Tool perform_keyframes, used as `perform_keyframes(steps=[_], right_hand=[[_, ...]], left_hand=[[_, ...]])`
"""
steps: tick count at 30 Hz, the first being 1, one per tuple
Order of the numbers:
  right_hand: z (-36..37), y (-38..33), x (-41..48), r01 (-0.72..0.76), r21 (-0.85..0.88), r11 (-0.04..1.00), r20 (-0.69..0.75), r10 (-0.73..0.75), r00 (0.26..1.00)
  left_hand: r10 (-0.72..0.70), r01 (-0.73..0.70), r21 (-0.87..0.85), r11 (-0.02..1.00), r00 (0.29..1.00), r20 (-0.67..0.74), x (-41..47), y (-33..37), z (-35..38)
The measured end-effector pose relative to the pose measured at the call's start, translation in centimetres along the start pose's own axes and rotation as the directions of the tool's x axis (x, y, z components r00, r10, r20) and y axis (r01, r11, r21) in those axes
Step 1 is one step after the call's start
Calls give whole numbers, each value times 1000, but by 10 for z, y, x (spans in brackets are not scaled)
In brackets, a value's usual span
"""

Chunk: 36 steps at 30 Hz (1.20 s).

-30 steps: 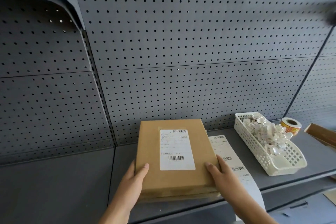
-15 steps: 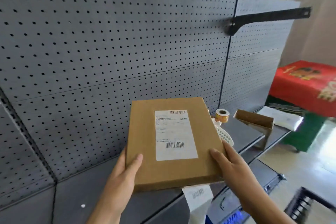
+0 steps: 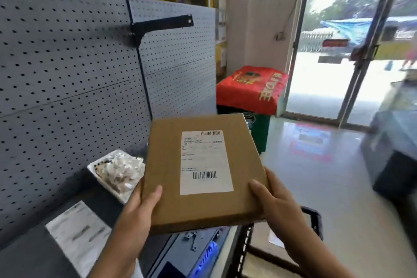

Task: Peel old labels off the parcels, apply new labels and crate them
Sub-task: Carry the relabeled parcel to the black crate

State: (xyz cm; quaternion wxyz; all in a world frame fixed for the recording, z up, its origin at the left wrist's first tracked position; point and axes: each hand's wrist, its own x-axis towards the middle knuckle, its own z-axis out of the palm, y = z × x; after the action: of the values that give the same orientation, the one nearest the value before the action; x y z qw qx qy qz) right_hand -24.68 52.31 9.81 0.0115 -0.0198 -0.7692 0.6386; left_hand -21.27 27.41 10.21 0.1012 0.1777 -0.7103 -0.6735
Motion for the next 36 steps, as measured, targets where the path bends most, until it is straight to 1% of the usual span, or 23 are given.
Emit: perform_keyframes(steps=[4,8,11,15,17,19,21,22,24,27,31,34,36], right_hand=[[-67,27,2,-42,-19,999,-132,39,991],[-118,57,-7,-122,-40,992,-258,108,960],[-147,74,-12,-190,-35,981,-328,168,930],[-167,95,-14,-269,19,963,-389,255,885],[-172,108,-12,-302,46,952,-415,293,861],[-176,122,-12,-346,48,937,-447,330,831],[-179,135,-12,-407,40,913,-469,377,799],[-180,141,-12,-435,34,900,-472,398,787],[-182,150,-12,-491,16,871,-458,442,771],[-179,161,-15,-552,10,834,-414,506,757],[-181,171,-25,-622,-32,783,-310,583,751],[-188,182,-28,-669,-56,741,-232,642,731],[-190,192,-30,-693,-91,715,-190,671,717]], left_hand=[[-2,-2,26,1000,986,164,9,-14,75],[-81,55,91,994,945,318,15,-32,133],[-146,99,134,986,896,420,18,-43,173],[-250,162,215,963,834,492,27,-61,212],[-281,165,256,953,802,527,36,-74,225],[-328,159,326,932,755,568,46,-88,237],[-344,120,374,920,704,621,53,-97,244],[-360,100,406,908,681,638,58,-102,246],[-421,83,475,876,614,668,67,-111,249],[-496,116,518,847,523,694,70,-119,245],[-556,108,571,814,431,711,71,-127,239],[-608,64,635,770,374,701,70,-138,231],[-639,39,672,739,354,682,65,-141,226]])
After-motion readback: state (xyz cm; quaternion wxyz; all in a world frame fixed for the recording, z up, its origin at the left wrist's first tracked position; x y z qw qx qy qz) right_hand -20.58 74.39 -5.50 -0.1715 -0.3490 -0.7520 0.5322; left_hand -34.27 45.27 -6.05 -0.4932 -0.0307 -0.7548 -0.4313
